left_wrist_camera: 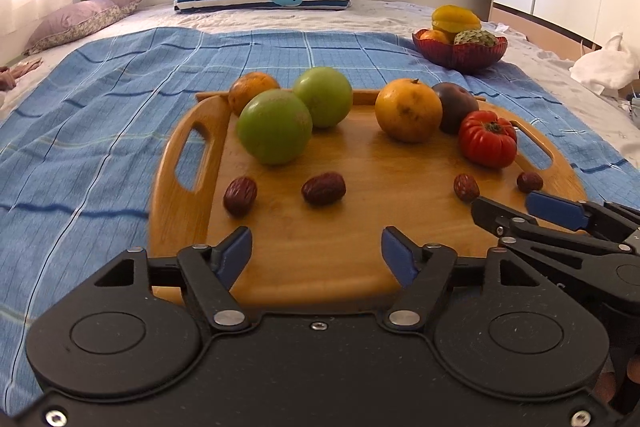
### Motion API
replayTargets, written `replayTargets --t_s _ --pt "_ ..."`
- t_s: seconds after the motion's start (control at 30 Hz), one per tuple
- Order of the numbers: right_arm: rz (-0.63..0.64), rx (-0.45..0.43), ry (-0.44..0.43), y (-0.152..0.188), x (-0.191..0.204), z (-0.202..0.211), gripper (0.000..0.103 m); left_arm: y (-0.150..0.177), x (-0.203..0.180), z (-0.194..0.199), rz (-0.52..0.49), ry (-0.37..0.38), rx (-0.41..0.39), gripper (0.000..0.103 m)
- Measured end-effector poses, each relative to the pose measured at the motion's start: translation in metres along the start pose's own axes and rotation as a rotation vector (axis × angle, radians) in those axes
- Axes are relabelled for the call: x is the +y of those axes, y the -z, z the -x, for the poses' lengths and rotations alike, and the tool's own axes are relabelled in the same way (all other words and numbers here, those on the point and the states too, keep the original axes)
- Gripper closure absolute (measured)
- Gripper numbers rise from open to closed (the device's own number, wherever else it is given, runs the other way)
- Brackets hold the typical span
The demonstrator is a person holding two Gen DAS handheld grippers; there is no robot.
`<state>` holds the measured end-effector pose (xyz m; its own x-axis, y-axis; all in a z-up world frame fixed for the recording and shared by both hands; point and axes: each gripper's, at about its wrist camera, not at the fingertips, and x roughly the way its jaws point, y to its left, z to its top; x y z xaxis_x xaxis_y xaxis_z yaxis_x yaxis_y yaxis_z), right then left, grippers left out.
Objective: Organize fruits
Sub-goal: 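Open both grippers to release the dates on the tray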
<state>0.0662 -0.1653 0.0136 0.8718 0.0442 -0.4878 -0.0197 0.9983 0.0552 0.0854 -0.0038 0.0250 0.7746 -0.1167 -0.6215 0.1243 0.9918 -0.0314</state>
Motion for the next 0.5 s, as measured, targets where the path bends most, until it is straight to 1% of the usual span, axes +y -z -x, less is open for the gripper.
replayTargets --t_s 0.13,0.2,0.27,0.33,0.5 --pt "-0.012 -0.01 0.017 0.008 -0.001 0.014 0.03 0.009 0.003 0.016 0.02 -0.021 -0.024 0.028" --pt "0.007 -0.033 0.035 0.014 0.001 0.022 0.028 0.011 0.004 0.024 0.024 -0.038 -0.036 0.028" --pt "0.033 -0.049 0.057 0.019 0.005 0.03 0.027 0.013 0.004 0.032 0.021 -0.048 -0.048 0.027" --pt "0.029 -0.054 0.061 0.023 0.005 0.036 0.027 0.015 0.003 0.039 0.019 -0.057 -0.057 0.026" --pt "0.017 -0.049 0.072 0.031 0.005 0.049 0.024 0.024 -0.002 0.048 0.001 -0.071 -0.054 0.021"
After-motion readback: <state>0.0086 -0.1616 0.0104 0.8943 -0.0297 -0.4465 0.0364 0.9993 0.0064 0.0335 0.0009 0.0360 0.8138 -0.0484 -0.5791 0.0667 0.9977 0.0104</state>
